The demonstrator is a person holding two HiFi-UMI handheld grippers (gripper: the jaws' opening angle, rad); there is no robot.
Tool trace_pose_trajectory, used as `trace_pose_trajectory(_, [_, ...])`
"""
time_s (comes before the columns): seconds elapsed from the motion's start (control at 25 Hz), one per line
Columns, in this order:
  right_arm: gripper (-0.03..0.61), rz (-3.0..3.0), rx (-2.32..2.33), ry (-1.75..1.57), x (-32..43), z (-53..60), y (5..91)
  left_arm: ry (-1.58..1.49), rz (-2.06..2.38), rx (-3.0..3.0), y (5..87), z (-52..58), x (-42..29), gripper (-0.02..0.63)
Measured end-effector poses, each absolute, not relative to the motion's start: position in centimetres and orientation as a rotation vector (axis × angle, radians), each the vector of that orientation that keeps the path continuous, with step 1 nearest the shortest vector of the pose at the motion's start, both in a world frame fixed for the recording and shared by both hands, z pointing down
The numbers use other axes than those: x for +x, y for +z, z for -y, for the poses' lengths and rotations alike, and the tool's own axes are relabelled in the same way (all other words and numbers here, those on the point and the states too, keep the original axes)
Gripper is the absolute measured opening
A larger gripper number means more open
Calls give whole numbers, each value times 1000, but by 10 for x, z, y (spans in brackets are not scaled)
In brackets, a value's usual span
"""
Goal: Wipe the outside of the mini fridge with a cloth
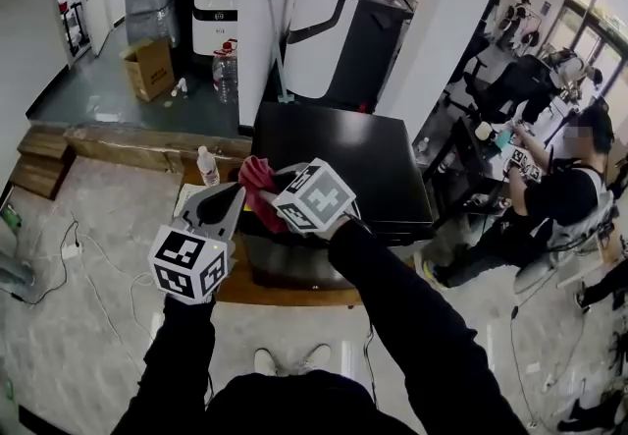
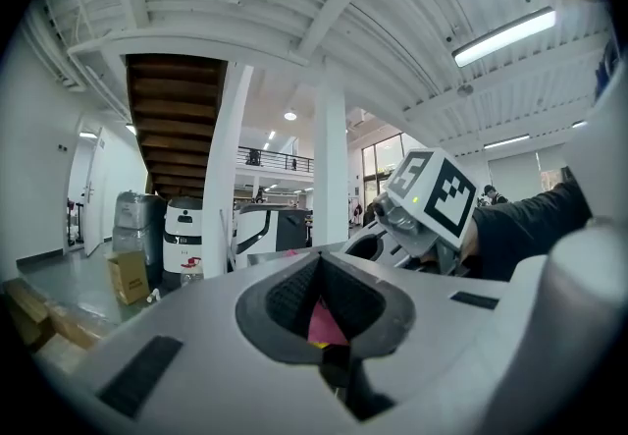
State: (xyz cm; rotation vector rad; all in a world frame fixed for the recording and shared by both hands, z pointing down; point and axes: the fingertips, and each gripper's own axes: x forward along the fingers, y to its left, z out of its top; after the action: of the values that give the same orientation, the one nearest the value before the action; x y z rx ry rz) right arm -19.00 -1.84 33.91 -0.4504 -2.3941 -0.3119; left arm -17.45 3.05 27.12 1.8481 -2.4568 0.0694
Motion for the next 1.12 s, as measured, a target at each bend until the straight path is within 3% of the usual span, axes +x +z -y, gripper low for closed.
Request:
trace_pose_trajectory(0.48, [87,2374,-298,-430,-178,46,363,56,2275,2041,289,-8,-127,6])
trace_pose_trajectory(1.12, [87,2350,-91,-370,-69,197,359,34,2095,2205,278,93,-19,6])
